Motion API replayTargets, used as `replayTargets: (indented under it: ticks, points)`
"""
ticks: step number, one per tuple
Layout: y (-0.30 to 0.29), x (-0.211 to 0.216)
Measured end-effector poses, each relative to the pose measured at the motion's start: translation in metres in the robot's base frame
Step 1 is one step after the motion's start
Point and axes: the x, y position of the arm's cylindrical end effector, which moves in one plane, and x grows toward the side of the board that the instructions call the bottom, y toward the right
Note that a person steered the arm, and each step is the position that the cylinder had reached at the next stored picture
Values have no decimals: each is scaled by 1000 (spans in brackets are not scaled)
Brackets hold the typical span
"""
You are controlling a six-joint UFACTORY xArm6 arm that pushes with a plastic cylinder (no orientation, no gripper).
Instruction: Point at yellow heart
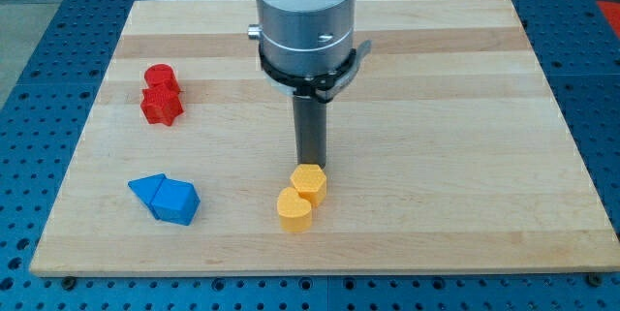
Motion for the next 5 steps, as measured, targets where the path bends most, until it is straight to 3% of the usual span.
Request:
replayTargets:
  ticks: [3, 5]
  points:
    - [-74, 6]
    - [-62, 64]
